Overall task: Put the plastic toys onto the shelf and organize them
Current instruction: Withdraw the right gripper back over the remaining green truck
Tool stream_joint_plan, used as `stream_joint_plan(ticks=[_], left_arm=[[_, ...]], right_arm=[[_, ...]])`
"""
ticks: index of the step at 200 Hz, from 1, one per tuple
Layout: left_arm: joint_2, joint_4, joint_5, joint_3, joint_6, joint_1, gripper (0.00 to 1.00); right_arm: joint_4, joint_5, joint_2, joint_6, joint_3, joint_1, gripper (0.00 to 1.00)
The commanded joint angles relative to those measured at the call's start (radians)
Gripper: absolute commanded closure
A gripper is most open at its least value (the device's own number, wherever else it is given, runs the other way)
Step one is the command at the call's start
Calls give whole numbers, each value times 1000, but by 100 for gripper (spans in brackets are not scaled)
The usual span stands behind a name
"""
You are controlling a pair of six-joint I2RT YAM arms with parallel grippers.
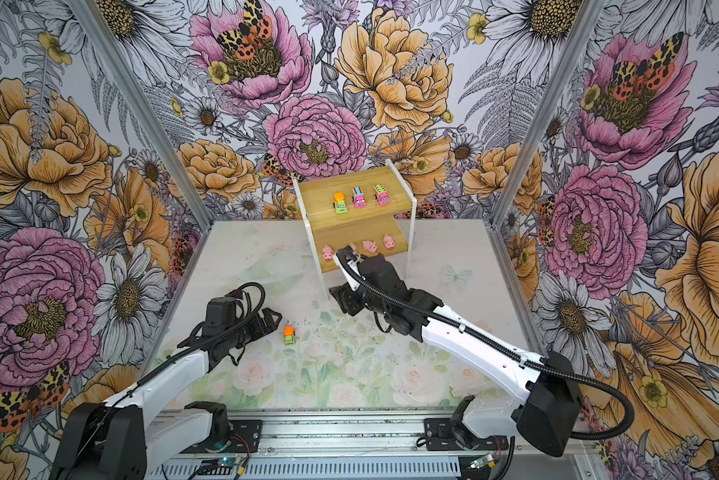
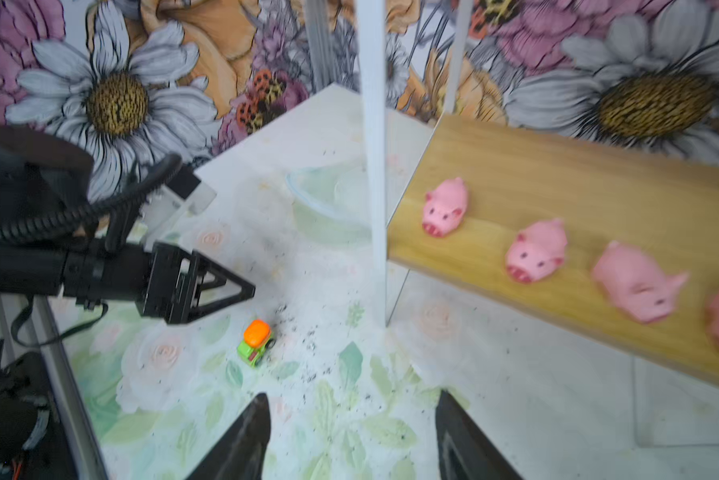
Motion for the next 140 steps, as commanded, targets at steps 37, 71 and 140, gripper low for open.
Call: stream_joint_plan(ticks=[37, 71, 140], left_arm=[[-44, 5, 1, -5, -11, 12, 1], [-54, -3, 2, -10, -16, 16, 1], [-51, -5, 1, -11, -20, 27, 1]], right_arm=[[391, 65, 117, 131, -157, 149, 36], [425, 67, 225, 144, -123, 163, 36], [489, 17, 421, 229, -56, 171, 32]])
